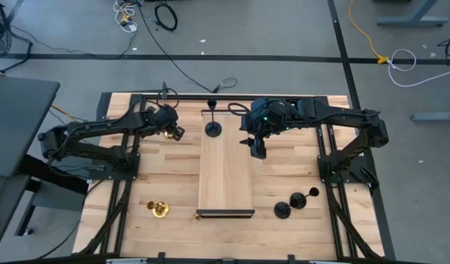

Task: Pick & Place candle stick holders
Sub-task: Put the golden candle holder on the shelf aligned with the black candle holder

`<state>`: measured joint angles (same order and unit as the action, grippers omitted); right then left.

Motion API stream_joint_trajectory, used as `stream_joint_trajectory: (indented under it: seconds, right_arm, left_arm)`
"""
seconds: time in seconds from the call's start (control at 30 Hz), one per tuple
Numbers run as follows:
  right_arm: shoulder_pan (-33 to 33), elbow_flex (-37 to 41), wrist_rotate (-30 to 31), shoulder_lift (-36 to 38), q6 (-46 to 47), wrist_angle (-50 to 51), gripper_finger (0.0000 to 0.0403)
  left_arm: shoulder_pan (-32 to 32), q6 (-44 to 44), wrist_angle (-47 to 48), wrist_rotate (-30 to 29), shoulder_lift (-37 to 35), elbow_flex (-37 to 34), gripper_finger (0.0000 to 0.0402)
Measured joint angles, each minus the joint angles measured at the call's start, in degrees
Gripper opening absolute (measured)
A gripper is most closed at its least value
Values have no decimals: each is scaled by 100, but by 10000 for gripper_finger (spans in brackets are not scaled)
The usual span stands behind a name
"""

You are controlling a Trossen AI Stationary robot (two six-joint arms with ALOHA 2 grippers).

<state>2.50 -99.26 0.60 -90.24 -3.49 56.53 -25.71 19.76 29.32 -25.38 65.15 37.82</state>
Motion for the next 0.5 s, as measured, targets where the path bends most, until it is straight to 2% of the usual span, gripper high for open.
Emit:
stream_joint_trajectory:
  seconds: [0.23,0.5]
  right_arm:
    - [1,0,0,0,-2,-5,228]
    - [0,0,0,-2,-1,-27,228]
  left_arm:
    - [67,0,252,332,-200,367,90]
    - [433,-81,1614,788,-578,1644,90]
